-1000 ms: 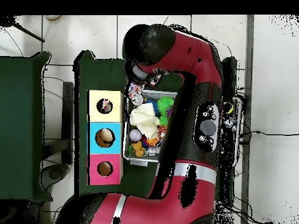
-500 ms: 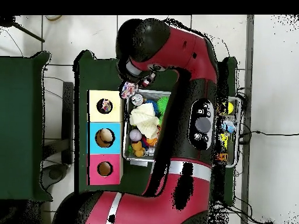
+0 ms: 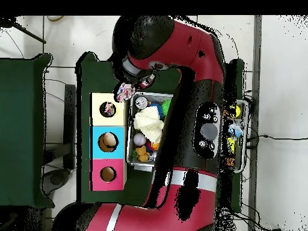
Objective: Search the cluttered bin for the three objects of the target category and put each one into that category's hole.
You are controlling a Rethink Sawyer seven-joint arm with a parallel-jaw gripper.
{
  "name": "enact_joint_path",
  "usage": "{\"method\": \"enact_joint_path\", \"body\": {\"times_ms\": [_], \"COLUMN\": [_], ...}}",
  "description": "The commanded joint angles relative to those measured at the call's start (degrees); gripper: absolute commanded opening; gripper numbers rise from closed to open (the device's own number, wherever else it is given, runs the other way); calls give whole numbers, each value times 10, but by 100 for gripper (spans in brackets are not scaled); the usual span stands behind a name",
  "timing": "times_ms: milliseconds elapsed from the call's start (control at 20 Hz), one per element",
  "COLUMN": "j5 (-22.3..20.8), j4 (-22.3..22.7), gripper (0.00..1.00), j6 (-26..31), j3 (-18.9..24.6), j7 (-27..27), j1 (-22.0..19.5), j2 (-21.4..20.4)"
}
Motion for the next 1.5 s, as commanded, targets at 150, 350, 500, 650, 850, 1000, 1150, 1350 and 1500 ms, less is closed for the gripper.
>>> {"method": "enact_joint_path", "body": {"times_ms": [150, 350, 500, 650, 850, 1000, 1150, 1350, 1500], "j5": [22, 23, 22, 20, 20, 19, 15, 7, 5], "j4": [8, 10, 8, 22, 49, 70, 83, 99, 104], "gripper": [0, 0, 0, 0, 0, 0, 0, 0, 0], "j6": [22, 4, -6, -26, -51, -75, -92, -116, -131], "j3": [15, 11, 10, 9, 9, 10, 8, 8, 6], "j7": [187, 188, 190, 183, 176, 173, 164, 144, 145], "j1": [8, 13, 16, 18, 20, 22, 22, 19, 21], "j2": [17, 26, 33, 32, 25, 21, 19, 19, 22]}}
